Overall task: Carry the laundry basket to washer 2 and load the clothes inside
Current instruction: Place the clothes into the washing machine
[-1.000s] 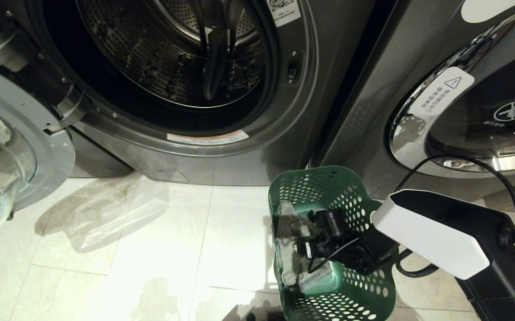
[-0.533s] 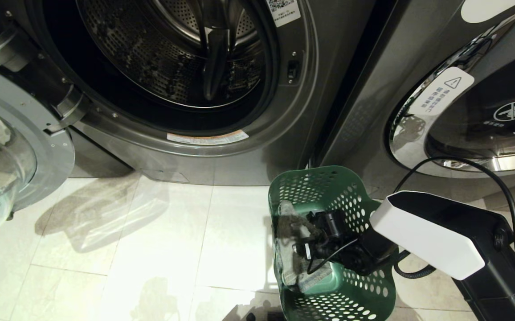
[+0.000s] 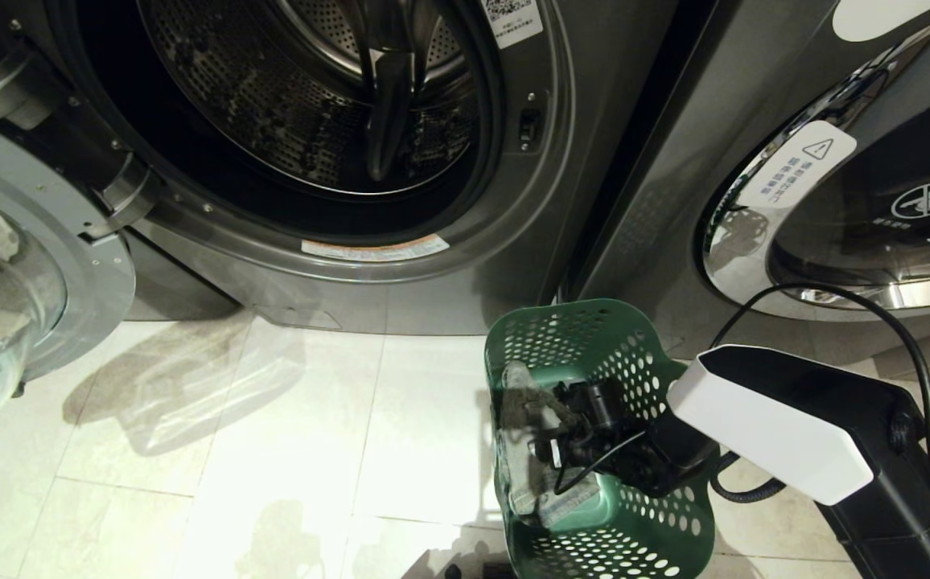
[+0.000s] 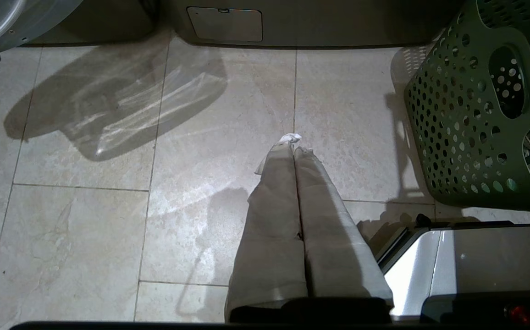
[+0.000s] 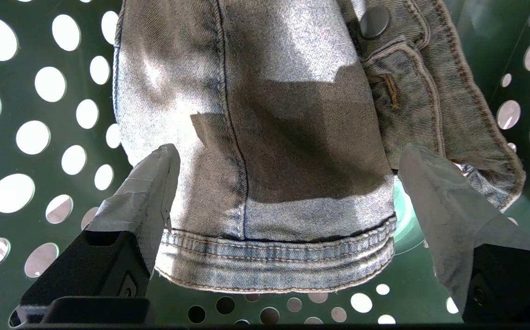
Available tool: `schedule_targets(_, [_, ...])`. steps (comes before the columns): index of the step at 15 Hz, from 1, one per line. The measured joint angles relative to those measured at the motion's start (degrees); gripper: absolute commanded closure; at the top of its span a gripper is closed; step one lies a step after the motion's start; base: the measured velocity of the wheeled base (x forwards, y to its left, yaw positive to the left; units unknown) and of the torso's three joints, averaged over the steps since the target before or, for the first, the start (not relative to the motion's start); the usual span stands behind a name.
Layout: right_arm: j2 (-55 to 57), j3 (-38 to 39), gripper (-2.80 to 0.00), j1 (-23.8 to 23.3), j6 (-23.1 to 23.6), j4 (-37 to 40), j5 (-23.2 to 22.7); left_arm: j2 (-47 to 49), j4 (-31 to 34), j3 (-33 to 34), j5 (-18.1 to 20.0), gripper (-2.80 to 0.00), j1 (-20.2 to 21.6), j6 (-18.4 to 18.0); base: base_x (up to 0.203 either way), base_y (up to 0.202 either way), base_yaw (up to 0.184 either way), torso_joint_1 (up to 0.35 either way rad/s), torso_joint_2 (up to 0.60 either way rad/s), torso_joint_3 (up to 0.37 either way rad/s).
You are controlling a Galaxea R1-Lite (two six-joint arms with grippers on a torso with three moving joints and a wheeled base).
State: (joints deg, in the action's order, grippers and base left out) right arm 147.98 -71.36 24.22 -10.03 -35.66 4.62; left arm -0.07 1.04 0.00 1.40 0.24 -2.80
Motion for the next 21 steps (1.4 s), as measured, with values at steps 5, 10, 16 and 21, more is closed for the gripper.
schedule_targets(5, [0.01, 0.12, -2.80, -0.02, -0.77, -0.09, 0.22, 0.00, 0.00, 0.00, 0.00, 0.00, 0.00, 0.01, 0.000, 0.000, 0.000, 0.000, 0.00, 0.000])
schedule_targets(10, [0.01, 0.13, -2.80, -0.17, -0.38, 0.07, 0.37, 0.00, 0.00, 0.00, 0.00, 0.00, 0.00, 0.00, 0.000, 0.000, 0.000, 0.000, 0.00, 0.000])
schedule_targets(16, [0.01, 0.37, -2.80, 0.16, 0.05, -0.68, 2.02, 0.00, 0.00, 0.00, 0.05, 0.00, 0.00, -0.06, 0.000, 0.000, 0.000, 0.000, 0.00, 0.000])
schedule_targets(21, [0.25, 1.95, -2.80, 0.21, 0.38, -4.72, 5.81, 0.00, 0.00, 0.00, 0.14, 0.00, 0.00, -0.41, 0.000, 0.000, 0.000, 0.000, 0.00, 0.000])
